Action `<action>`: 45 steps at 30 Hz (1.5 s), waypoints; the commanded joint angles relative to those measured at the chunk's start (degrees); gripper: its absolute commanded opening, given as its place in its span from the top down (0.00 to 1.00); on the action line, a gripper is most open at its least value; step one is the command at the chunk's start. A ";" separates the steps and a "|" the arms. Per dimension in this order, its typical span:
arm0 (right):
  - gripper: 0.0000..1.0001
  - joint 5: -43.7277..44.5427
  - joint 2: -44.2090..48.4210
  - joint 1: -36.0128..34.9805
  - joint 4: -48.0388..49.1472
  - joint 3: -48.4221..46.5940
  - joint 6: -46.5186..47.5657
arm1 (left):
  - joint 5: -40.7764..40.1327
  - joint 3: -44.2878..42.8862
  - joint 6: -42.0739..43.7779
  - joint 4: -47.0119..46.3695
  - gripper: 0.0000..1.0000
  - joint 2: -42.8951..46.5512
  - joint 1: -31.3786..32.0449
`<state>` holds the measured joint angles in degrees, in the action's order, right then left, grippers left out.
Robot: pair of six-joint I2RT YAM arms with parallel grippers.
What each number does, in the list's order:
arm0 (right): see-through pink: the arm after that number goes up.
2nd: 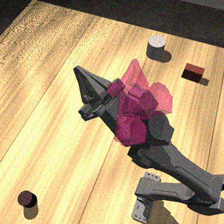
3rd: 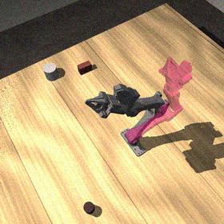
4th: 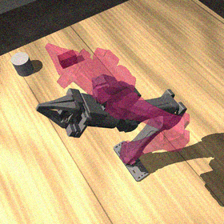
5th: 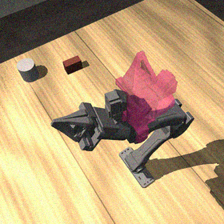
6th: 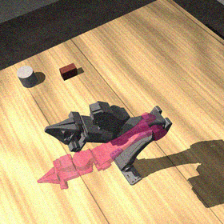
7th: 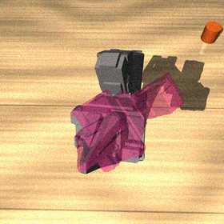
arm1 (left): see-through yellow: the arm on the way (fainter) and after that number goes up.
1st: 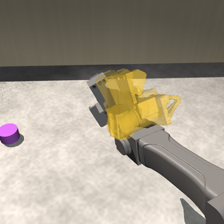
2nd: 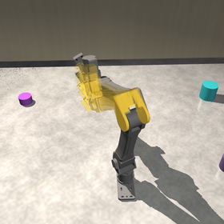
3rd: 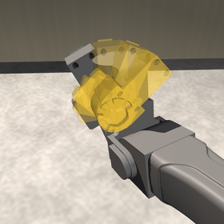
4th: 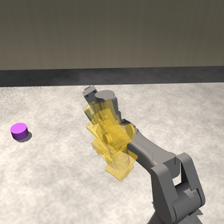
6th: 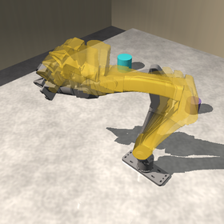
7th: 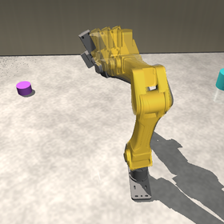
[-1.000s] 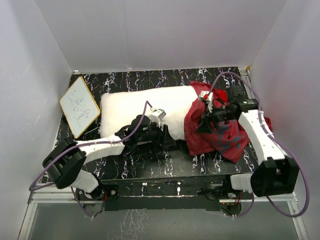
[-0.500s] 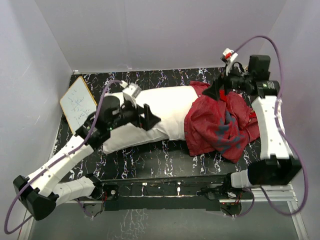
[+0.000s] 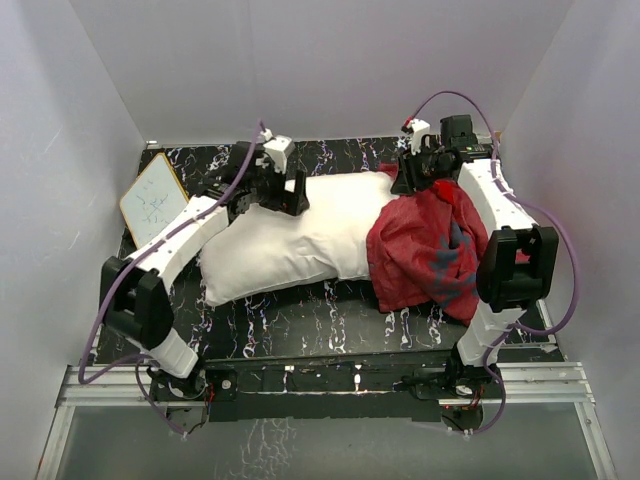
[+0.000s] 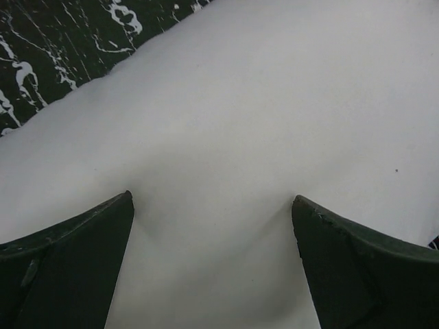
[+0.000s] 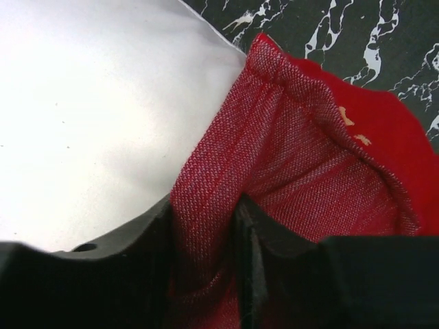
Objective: Put the pillow into the pillowcase
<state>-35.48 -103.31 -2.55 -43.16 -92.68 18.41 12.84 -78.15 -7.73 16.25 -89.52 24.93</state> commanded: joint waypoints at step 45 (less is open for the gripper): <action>0.92 -22.66 11.82 -18.34 20.67 -8.69 -15.66 | 12.82 12.65 16.47 -46.74 1.00 13.69 12.99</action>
<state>-44.18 -98.28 -16.69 -33.50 -99.63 10.26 24.77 -60.66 8.21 -18.26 -75.00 38.35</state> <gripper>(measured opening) 0.114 0.036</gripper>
